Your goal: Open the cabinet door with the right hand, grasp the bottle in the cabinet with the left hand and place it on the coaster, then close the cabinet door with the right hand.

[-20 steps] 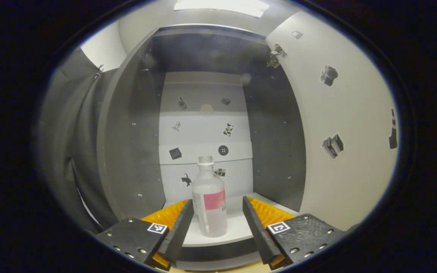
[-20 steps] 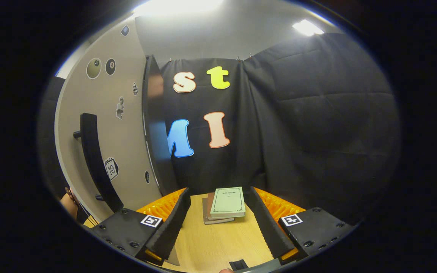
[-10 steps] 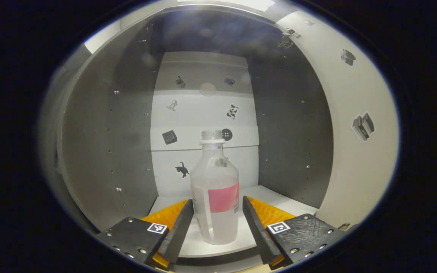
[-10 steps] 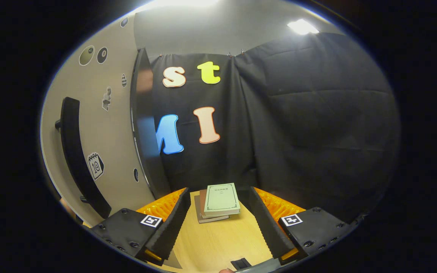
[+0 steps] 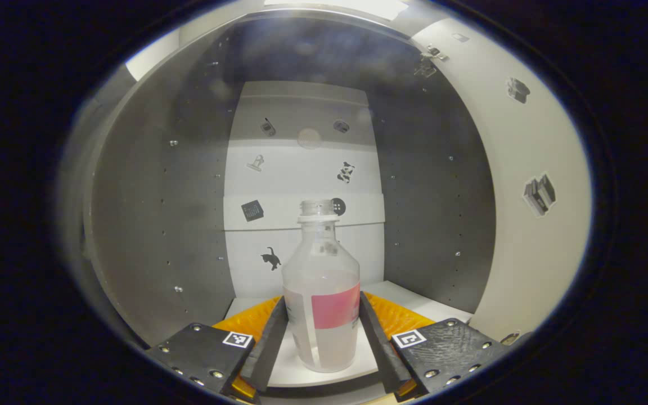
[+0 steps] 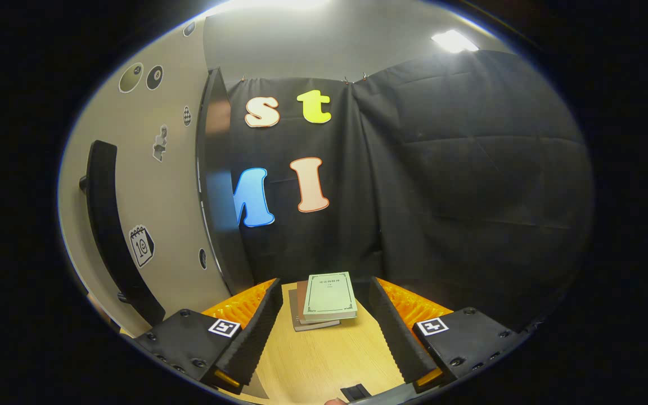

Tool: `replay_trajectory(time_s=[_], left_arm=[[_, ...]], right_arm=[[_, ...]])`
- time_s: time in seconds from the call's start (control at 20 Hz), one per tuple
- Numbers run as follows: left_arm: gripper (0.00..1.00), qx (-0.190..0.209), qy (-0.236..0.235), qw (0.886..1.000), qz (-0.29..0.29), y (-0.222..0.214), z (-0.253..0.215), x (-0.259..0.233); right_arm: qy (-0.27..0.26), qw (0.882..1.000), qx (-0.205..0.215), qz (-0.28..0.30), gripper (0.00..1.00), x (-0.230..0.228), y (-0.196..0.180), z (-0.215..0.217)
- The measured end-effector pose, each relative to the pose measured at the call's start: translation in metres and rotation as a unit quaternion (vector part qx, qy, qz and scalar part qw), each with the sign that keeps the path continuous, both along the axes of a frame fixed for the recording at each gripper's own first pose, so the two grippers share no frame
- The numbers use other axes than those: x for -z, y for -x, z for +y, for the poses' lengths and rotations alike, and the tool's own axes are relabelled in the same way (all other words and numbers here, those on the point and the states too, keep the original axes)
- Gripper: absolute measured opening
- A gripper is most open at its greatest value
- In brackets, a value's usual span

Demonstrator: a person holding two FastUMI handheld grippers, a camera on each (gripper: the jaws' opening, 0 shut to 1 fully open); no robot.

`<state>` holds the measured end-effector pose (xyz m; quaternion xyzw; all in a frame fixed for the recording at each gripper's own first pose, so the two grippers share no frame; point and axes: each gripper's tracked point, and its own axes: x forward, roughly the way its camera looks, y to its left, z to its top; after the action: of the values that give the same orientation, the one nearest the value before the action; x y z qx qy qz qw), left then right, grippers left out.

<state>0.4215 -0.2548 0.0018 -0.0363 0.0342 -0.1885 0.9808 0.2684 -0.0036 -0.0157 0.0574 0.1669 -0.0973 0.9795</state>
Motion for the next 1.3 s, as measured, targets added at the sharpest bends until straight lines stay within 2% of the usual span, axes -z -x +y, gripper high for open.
replay_trajectory(time_s=[0.35, 0.4, 0.55, 0.6, 0.7, 1.0, 1.3], left_arm=[[0.73, -0.038, 0.006, 0.999, -0.002, 0.049, 0.039, -0.016], [0.76, -0.046, 0.005, 0.999, -0.003, 0.056, 0.047, -0.017], [0.72, -0.069, 0.004, 0.998, -0.004, 0.08, 0.07, -0.018], [0.76, -0.077, 0.004, 0.997, -0.005, 0.088, 0.078, -0.018], [0.76, -0.094, 0.004, 0.996, -0.006, 0.105, 0.093, -0.017], [0.74, -0.142, 0.006, 0.99, 0.004, 0.152, 0.138, -0.006], [0.73, -0.167, 0.016, 0.986, 0.013, 0.201, 0.171, 0.017]], right_arm=[[-0.018, 0.999, -0.046, -0.007, 0.98, 0.002, -0.004, 0.002], [-0.022, 0.998, -0.053, -0.008, 0.98, 0.003, -0.005, 0.001], [-0.03, 0.997, -0.072, -0.006, 0.98, 0.008, -0.008, 0.0], [-0.032, 0.996, -0.078, -0.005, 0.98, 0.01, -0.009, 0.0], [-0.031, 0.995, -0.092, -0.003, 0.98, 0.013, -0.01, 0.001], [-0.016, 0.991, -0.132, -0.009, 0.98, 0.012, -0.01, 0.007], [-0.027, 0.987, -0.156, -0.008, 0.98, 0.015, -0.008, 0.015]])
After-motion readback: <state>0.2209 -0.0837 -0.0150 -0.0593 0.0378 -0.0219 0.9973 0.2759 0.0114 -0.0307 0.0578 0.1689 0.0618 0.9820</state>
